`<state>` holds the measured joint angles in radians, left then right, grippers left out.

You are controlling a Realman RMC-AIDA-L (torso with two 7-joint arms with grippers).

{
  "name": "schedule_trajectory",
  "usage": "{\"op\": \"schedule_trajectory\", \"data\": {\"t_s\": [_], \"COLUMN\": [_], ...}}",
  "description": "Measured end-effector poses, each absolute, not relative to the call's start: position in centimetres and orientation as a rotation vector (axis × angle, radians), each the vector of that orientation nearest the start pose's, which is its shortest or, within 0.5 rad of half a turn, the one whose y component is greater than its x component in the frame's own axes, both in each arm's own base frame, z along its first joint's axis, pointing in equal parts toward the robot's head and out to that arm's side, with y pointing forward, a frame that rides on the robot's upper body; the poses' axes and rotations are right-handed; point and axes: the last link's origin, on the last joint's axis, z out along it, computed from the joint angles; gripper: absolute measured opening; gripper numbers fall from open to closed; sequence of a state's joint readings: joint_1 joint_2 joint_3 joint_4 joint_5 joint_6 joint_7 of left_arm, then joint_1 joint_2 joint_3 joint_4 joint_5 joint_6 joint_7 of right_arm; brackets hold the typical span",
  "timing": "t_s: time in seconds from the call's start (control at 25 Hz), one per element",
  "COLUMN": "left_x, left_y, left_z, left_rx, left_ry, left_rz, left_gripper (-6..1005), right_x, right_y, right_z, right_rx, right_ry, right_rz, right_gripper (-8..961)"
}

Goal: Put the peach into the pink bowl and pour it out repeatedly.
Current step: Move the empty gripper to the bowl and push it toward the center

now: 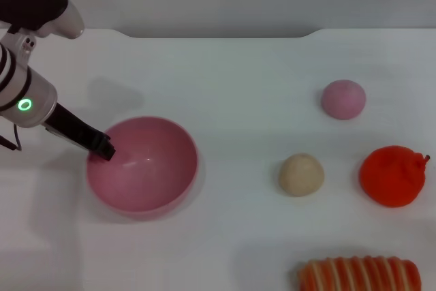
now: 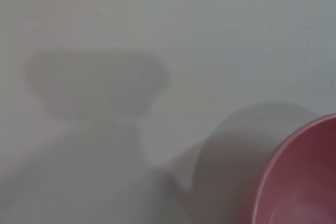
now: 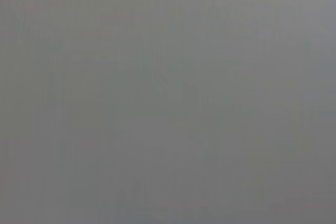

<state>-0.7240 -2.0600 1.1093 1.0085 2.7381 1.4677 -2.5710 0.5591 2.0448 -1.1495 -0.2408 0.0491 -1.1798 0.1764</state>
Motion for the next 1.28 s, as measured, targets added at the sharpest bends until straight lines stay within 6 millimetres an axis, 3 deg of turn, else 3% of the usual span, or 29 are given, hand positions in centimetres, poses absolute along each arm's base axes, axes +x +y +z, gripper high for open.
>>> {"op": "schedule_trajectory", "data": {"t_s": [0.28,0.56,0.76,1.04,1.16,1.2,1.28], "left_x": [-23.5,-23.5,-23.3,-22.7,-22.6,-22.6,-22.6], "left_y": [38.4,38.4,38.6,39.3,39.4,39.5,39.5], "left_z": [1.0,1.0,1.1,1.0,1.1,1.1,1.1], "left_rx": [-2.389,-2.383,-2.376,-2.372,-2.367,-2.366,-2.367], "left_ry": [-1.239,-1.245,-1.237,-1.18,-1.17,-1.168,-1.162], "left_rz": [0.528,0.525,0.517,0.501,0.492,0.49,0.489], "left_gripper": [126,65,49,45,45,45,45], "right_x": [30.7,30.6,30.5,27.2,24.9,23.3,22.4], "right_y": [39.2,39.2,39.3,39.8,40.1,40.3,40.5], "right_z": [9.7,9.8,10.6,12.1,12.0,12.0,12.1], "right_rx": [-1.215,-1.212,-1.217,-1.454,-1.626,-1.756,-1.836], "right_ry": [0.364,0.363,0.416,0.419,0.399,0.397,0.403], "right_rz": [0.826,0.83,0.947,1.208,1.26,1.275,1.269], "right_gripper": [523,522,522,521,522,522,522]}}
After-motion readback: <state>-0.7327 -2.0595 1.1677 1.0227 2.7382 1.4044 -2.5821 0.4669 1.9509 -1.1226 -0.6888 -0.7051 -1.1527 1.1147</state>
